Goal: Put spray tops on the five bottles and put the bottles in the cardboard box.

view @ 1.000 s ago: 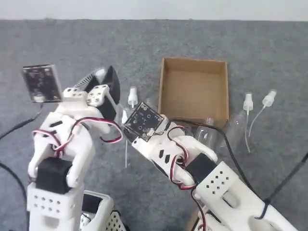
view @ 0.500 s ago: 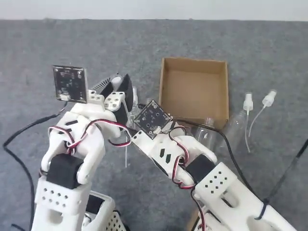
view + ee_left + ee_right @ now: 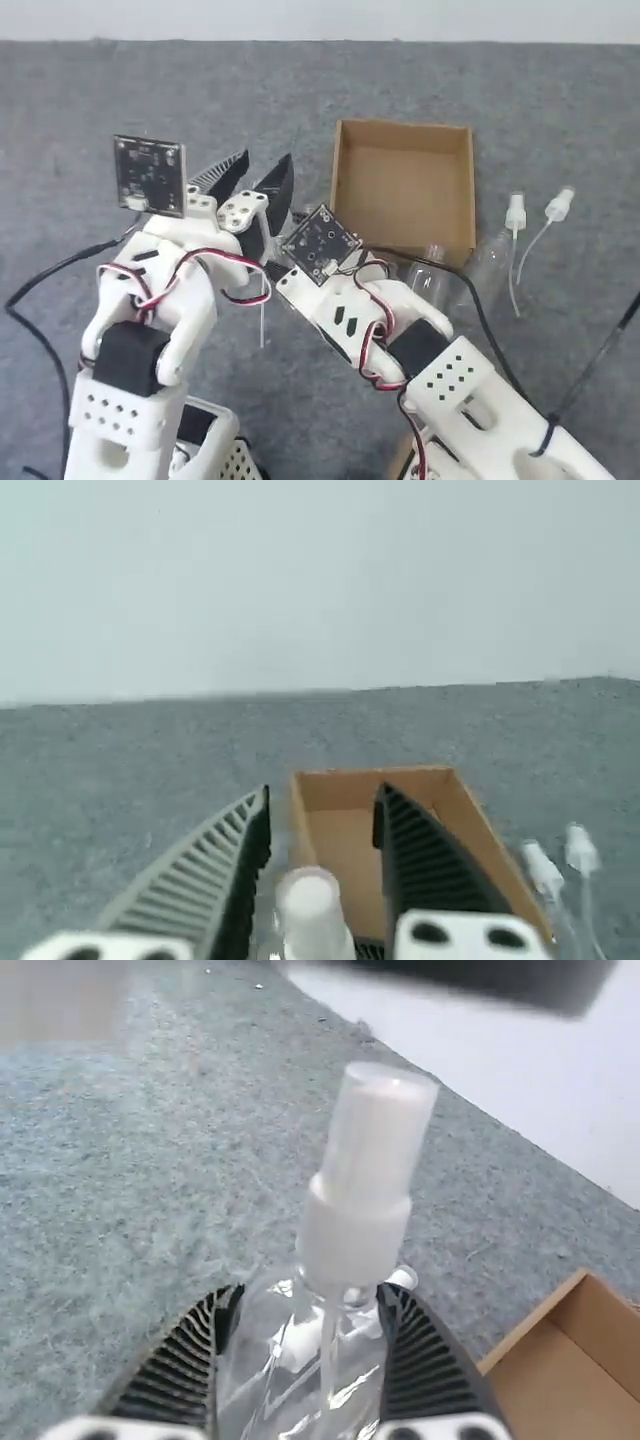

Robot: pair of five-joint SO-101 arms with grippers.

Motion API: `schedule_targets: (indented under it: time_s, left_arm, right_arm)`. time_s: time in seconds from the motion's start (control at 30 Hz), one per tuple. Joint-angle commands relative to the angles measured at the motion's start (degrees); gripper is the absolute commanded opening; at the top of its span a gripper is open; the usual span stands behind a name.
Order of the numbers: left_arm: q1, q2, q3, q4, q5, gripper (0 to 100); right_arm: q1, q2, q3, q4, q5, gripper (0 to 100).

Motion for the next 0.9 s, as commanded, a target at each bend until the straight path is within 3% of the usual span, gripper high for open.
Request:
schedule_targets:
  time_s: [0.0, 0.17, 0.43, 0.57, 0.7, 0.87]
  left_arm:
    - [-5.7, -1.1, -3.1, 2.1, -0.9, 15]
    - [-10.7, -1.1, 0.7, 9.2, -5.5, 16]
    - [-7.3, -1.1, 16.7, 0.6, -11.5, 16]
    - [-1.9, -2.8, 18.9, 0.9, -12.9, 21]
    - [-1.2, -10.8, 22.7, 0.8, -13.0, 23]
    - [1.3, -18.5, 28.4, -1.4, -14.4, 23]
  right_arm:
    - [2.3, -1.0, -0.6, -0.9, -0.7, 0.6]
    - [9.8, -0.5, -2.8, -1.3, -0.9, 0.6]
    - [16.5, 0.7, -10.7, -0.9, -0.9, 0.6]
    - [16.9, 7.8, -17.2, 2.0, -1.3, 0.6]
    - [16.5, 15.8, -24.1, 3.5, -6.8, 0.6]
    - [12.9, 17.7, -25.8, 7.3, -7.3, 0.6]
